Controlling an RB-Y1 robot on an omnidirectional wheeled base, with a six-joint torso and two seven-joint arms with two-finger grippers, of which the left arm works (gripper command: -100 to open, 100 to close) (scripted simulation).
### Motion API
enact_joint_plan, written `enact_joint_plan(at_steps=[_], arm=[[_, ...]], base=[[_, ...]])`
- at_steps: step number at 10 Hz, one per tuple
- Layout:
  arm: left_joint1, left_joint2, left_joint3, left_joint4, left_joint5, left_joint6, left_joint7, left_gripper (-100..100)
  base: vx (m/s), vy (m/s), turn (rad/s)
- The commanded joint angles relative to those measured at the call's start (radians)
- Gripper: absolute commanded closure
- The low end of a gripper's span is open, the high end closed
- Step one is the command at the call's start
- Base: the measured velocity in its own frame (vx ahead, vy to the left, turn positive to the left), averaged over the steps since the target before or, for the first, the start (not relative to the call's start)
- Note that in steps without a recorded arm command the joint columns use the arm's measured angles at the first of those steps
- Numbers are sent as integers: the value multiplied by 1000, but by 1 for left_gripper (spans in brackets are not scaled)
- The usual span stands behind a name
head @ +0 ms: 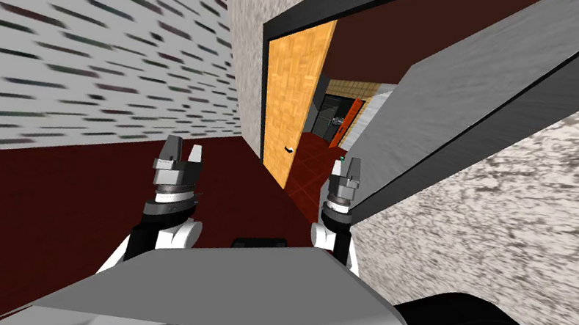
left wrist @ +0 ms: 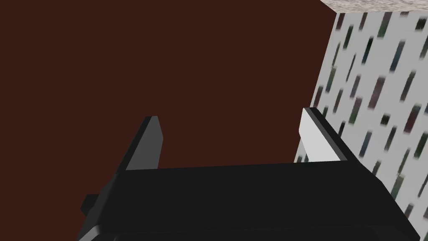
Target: Push the door open
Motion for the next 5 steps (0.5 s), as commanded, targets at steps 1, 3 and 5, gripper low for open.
enact_joint_plan(at_steps=[1, 3, 5], arm=[[-13, 7, -9, 33, 5, -4, 0, -100], [-25, 13, -18, 64, 10, -7, 0, -100], [-40, 19, -28, 102, 16, -11, 1, -100]], base=[[81, -50, -84], [124, 39, -73], [103, 34, -59]])
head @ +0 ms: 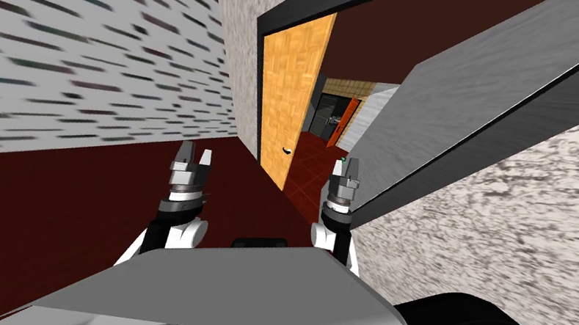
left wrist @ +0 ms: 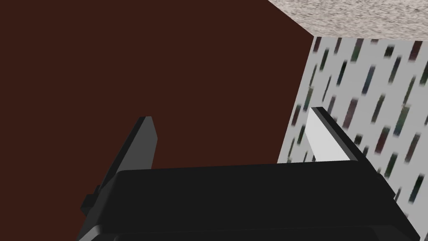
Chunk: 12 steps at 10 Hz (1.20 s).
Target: Push the door open
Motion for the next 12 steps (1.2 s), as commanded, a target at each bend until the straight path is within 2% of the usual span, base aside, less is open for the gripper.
enact_joint_plan(at_steps=[1, 2, 12], arm=[[-9, 6, -6, 34, 6, -9, 2, -100], [-21, 11, -15, 64, 11, -12, 2, -100], [-98, 31, -69, 260, 42, -33, 4, -100]], base=[[108, 28, -77], [113, 43, -95], [100, 30, -72]])
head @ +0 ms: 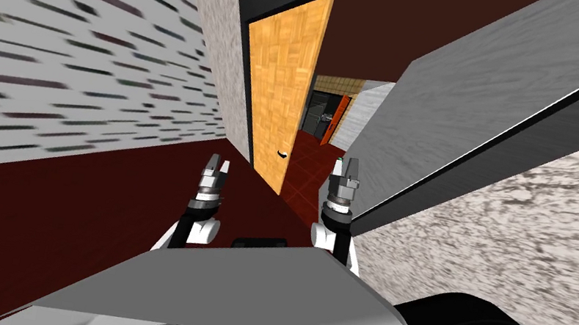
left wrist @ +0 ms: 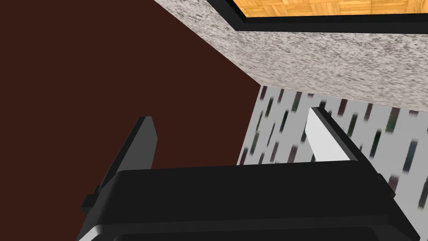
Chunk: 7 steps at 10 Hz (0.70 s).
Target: Push the door open
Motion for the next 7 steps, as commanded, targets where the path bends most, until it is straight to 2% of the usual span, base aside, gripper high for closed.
enact_joint_plan(at_steps=[1, 7], arm=[[-12, 4, -9, 33, 6, -3, 2, -100], [-69, 12, -49, 178, 30, -18, 3, -100]], base=[[94, 43, -90], [93, 40, -87]])
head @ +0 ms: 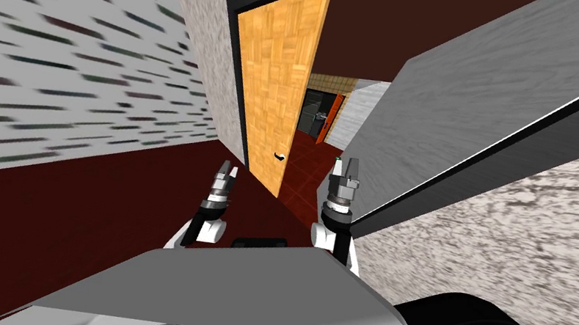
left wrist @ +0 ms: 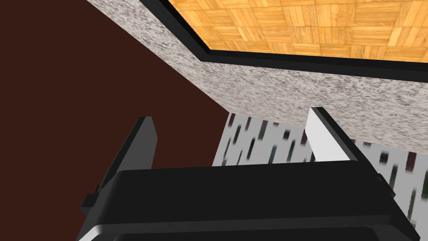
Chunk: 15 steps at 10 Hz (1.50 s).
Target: Push the door open
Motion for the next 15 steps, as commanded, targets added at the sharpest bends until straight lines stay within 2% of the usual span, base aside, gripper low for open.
enact_joint_plan(at_steps=[1, 15], arm=[[-17, 1, -12, 43, 6, -5, 0, -100], [-161, -2, -112, 410, 65, -44, 3, -100]], base=[[90, 34, -89], [88, 54, -95]])
